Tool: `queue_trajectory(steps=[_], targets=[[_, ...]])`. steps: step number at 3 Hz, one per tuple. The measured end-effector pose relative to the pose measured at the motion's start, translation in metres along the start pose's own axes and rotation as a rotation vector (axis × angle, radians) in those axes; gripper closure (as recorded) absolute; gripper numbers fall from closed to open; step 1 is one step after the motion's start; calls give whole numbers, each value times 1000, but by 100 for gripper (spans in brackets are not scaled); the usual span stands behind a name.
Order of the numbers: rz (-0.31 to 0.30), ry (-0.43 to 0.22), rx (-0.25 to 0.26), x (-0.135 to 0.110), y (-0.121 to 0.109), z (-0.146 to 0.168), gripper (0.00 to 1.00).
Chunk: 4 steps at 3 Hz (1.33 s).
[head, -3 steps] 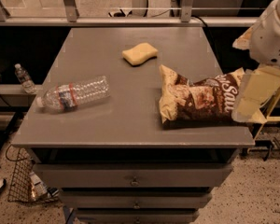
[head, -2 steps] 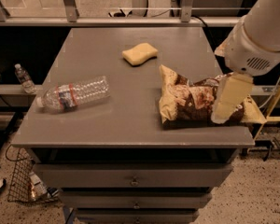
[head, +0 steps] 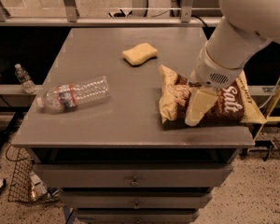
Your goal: Pick brown chip bag
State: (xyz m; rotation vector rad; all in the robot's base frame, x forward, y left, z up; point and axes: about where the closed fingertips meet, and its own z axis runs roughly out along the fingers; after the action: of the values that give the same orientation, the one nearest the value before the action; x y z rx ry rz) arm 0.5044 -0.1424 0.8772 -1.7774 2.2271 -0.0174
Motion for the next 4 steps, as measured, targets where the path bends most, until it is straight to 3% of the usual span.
queue_trajectory(steps=[1,2,3,4], targets=[[19,3,-41,-4,-1,19,42],[52,-33,-51,-4,-10,23,64],[81,-87,-22,-2,-25,8,87],[89,-152,56,1,-49,-27,100]])
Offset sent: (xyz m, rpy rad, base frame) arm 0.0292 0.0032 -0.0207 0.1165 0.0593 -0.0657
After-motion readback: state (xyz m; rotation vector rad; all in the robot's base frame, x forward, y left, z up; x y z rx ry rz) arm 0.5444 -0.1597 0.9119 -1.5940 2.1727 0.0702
